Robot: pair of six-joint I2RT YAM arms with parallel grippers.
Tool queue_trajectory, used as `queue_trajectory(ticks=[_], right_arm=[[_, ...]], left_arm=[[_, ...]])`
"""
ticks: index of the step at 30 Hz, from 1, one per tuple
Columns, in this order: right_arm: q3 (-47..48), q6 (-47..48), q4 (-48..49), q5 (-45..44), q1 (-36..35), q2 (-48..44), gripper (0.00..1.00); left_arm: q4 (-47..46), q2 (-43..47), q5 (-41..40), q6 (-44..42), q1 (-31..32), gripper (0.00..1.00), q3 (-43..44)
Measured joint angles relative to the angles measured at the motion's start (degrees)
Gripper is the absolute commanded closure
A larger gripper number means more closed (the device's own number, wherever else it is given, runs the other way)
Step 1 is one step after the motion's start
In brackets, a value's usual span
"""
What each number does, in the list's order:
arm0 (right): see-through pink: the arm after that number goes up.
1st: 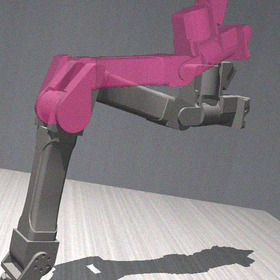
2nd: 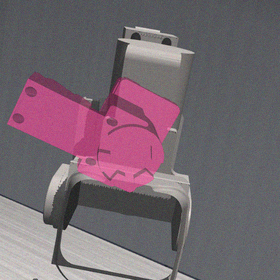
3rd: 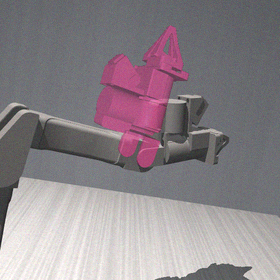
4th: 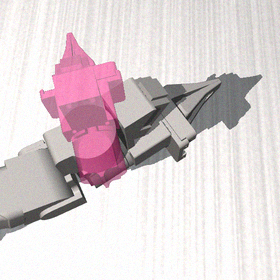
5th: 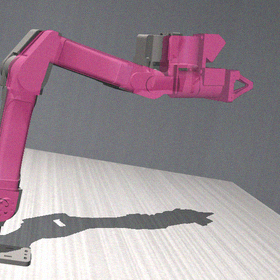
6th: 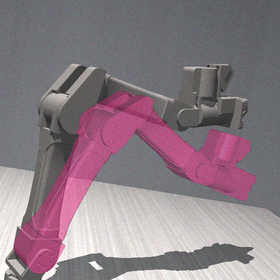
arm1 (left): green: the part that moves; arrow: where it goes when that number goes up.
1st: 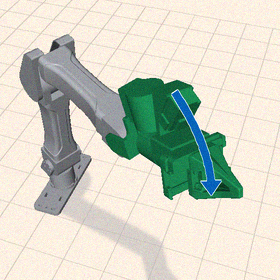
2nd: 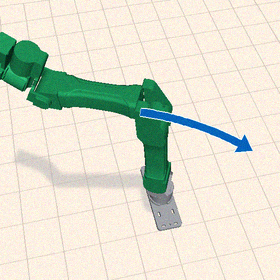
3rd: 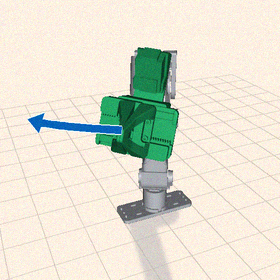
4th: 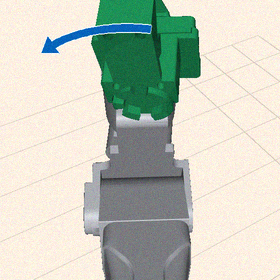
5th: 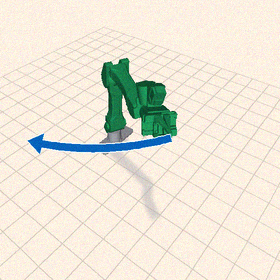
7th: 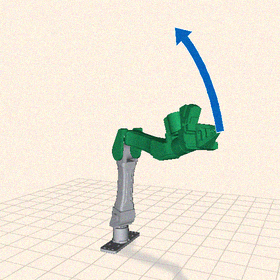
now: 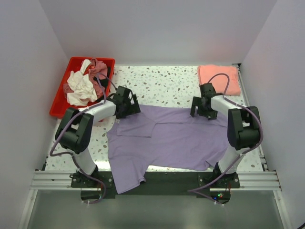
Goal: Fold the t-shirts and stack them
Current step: Fold the tshirt
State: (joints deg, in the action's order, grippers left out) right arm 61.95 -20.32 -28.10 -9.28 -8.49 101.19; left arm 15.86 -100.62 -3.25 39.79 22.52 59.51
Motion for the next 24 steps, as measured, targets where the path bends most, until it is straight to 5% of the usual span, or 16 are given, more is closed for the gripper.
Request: queue_trajectory(ticks=[24], right_arm=[[22.2, 2.2, -0.2, -0.5, 4.3, 16.6, 0.01]], left_arm=[[-0.9, -19.4, 0.3, -1.5, -5.5, 0.0, 25.0]])
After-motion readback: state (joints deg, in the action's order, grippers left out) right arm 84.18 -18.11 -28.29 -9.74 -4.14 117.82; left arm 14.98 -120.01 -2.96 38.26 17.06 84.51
